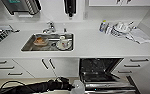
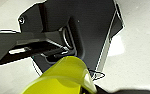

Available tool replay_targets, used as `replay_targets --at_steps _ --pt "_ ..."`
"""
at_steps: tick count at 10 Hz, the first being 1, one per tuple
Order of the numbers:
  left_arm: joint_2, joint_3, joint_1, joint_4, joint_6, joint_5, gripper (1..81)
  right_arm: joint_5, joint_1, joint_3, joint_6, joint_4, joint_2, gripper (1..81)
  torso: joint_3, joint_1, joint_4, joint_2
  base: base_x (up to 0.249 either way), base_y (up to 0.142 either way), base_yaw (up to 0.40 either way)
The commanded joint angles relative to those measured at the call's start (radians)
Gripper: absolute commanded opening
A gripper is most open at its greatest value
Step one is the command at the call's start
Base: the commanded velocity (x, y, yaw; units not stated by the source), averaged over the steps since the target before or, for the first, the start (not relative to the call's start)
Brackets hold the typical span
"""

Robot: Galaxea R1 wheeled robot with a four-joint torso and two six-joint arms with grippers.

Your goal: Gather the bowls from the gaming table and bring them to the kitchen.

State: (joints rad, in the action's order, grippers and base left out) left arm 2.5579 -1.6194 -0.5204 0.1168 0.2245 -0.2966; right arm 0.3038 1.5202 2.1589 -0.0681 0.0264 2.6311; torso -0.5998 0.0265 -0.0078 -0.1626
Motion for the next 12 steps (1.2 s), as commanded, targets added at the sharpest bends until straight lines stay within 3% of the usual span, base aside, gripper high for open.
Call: replay_targets --at_steps 1,5,12 --pt "0.056 -0.031 0.191 -0.028 0.027 -0.062 1.0 -0.063 0.007 -0.022 -0.001 -0.011 -0.027 1.0 0.000 0.000 0.000 0.000 0.000 0.000 0.000" --pt "0.084 -0.037 0.300 -0.028 0.053 -0.084 1.0 -0.065 0.002 -0.019 0.001 -0.011 -0.027 1.0 0.000 0.001 0.000 0.001 0.000 0.000 0.000" --pt "0.322 -0.120 0.362 -0.028 0.067 -0.095 1.0 -0.066 -0.014 -0.012 0.002 -0.013 -0.006 1.0 -0.001 0.002 0.000 0.002 0.000 0.000 0.000"
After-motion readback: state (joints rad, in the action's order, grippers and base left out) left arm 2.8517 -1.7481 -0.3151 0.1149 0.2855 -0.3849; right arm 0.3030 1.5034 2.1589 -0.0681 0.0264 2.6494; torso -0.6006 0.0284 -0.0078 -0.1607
